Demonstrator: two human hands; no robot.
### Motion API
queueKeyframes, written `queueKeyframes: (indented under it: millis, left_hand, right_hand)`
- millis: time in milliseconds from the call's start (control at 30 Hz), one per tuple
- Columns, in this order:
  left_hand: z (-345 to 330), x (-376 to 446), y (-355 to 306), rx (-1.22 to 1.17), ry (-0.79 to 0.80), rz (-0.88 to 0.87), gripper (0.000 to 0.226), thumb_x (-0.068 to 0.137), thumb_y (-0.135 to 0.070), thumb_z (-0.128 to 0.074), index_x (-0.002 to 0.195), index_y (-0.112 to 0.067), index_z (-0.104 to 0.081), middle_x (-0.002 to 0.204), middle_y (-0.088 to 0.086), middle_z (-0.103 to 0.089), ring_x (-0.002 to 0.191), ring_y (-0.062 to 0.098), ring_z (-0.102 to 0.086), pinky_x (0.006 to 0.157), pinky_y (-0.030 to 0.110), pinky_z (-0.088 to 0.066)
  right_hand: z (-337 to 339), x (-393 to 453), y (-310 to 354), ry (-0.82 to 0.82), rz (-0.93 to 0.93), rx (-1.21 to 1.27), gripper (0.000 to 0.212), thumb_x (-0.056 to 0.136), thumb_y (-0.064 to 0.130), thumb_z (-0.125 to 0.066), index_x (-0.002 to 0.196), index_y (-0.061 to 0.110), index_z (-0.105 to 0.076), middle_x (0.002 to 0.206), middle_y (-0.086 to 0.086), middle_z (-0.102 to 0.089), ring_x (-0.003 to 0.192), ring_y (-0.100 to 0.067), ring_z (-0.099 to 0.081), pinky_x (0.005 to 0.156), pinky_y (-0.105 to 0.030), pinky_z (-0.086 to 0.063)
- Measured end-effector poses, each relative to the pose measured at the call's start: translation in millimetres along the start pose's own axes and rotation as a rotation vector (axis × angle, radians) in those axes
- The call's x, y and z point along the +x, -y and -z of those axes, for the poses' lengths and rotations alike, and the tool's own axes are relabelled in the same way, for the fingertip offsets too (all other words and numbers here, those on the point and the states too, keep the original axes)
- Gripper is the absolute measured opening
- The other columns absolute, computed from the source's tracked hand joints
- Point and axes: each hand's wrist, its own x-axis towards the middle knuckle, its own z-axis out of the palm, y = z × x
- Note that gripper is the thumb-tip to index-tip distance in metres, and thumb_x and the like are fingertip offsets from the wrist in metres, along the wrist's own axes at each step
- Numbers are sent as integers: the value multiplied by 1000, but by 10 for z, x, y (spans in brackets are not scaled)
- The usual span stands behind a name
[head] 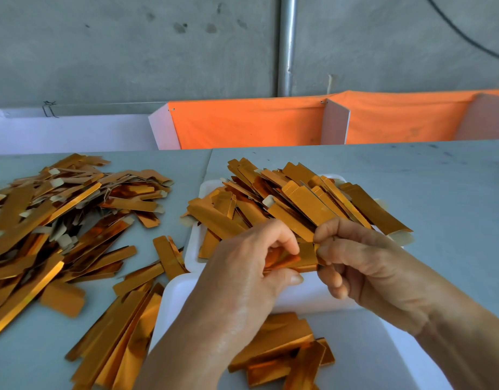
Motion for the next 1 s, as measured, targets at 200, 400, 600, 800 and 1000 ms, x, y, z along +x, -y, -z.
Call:
queueKeyframes:
  millis: [200,400,600,800,1000]
  left_hand:
    - [9,-16,-6,34,-4,-35,21,81,-33,-71,88,-40,-53,79,-22,-58,89,-10,-51,71,1,-38]
    - [49,-22,2,-70,10,-11,21,78,-32,-73,90,-42,-58,90,-28,-61,87,-9,-56,71,2,-41]
    - [35,-32,-7,-1,14,-43,16,81,-31,-70,86,-41,-58,76,-32,-56,81,-13,-52,65,1,-36]
    - [67,-14,18,-157,14,-26,18,79,-27,-72,88,-40,-64,87,-30,-64,87,-10,-59,73,1,-39]
    - [90,-13,19,-315,69,-31,22,78,-22,-73,92,-38,-66,91,-23,-70,91,-5,-64,81,8,-44]
  right_hand:
    - [-9,-1,-24,2,17,10,23,69,7,-71,89,6,-59,52,-12,-54,41,-17,-49,40,-21,-45]
    - [13,-3,15,78,5,122,17,69,5,-67,83,12,-71,54,-8,-50,42,-14,-47,39,-21,-44]
    - [-49,-5,-50,-29,17,-10,18,65,10,-66,83,8,-64,50,-11,-52,38,-16,-46,38,-20,-42]
    - [14,-8,-3,70,-17,230,29,56,5,-86,81,12,-74,56,-7,-50,42,-11,-49,38,-19,-44]
    - [34,-7,10,152,-4,272,44,44,16,-95,81,10,-73,59,-5,-50,42,-10,-49,39,-20,-43]
